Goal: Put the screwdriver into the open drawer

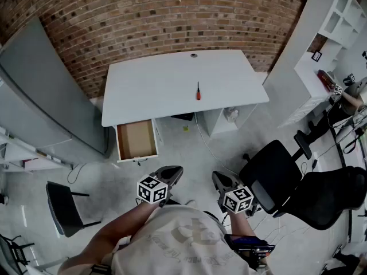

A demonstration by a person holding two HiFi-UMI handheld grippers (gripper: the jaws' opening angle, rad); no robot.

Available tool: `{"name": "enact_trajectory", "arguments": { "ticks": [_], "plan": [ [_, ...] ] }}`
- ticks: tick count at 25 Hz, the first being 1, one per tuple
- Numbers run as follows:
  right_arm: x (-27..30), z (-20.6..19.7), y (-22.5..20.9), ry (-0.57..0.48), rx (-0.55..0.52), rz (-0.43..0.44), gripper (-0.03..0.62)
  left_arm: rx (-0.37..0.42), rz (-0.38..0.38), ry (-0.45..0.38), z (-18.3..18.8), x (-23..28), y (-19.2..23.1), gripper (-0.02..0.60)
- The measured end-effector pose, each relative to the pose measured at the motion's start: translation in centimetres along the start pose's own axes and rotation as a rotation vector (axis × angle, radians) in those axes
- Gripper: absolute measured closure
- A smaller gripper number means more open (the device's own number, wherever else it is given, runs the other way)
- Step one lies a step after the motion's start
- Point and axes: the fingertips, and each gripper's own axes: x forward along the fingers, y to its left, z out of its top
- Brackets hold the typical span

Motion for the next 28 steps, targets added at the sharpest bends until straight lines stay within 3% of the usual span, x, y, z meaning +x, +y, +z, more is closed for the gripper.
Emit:
{"name": "enact_trajectory", "arguments": {
  "ticks": [16, 28],
  "plan": [
    [-0.9, 0.0, -1.4, -0.015, 0.02, 0.014, 0.571, -0.002, 0.041, -0.001, -0.8, 0.9, -1.4, 0.561],
    [0.4, 1.2, -0.3, -0.005, -0.073, 0.006, 0.572, -0.002, 0.077, -0.023, 0.0, -0.3, -0.6, 0.561]
  ]
}}
